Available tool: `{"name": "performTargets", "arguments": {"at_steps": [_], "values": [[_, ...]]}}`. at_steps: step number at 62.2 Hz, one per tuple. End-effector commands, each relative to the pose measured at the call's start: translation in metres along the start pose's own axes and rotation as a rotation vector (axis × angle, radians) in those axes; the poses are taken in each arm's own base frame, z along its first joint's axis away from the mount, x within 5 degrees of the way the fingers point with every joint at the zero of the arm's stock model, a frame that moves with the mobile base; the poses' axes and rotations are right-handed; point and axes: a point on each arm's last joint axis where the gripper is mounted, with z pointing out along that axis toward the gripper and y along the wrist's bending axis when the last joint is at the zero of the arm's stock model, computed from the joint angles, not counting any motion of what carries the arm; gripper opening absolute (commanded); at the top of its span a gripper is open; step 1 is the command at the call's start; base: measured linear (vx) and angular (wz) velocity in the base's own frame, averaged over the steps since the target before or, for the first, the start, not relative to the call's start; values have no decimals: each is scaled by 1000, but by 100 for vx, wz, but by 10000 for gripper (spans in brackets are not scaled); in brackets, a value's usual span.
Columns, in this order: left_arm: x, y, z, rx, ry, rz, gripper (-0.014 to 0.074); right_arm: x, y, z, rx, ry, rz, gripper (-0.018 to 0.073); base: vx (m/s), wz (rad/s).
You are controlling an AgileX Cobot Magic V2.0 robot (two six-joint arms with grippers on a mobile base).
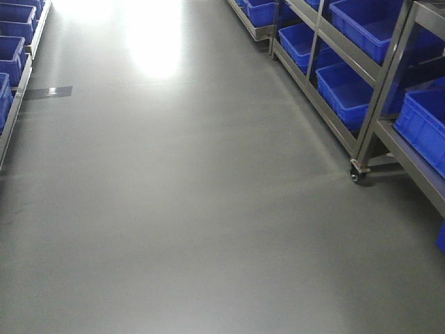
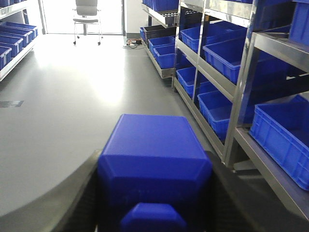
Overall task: Pour parts from conveyor to right shelf
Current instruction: 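Drive along the yellow floor line toward the bin shelves, then drive down the shelf aisle and stop facing an empty blue bin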
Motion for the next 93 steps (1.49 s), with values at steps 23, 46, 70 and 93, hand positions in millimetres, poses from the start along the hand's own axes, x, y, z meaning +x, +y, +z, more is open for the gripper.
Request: {"name": "performTargets", "arguments": {"at_steps": [23,46,70,93], "values": [[3,0,0,-1,-54,-9,-6,-17,-1,-2,10,-99,-9,-9,42,2],[3,0,0,-1,-54,-9,-6,-17,-1,-2,10,-99,-9,-9,55,7],[3,0,0,-1,-54,-9,-6,-17,-1,-2,10,-99,-9,-9,61,17],[3,0,0,-1,-54,-9,-6,-17,-1,-2,10,-99,-9,-9,60,16]]}}
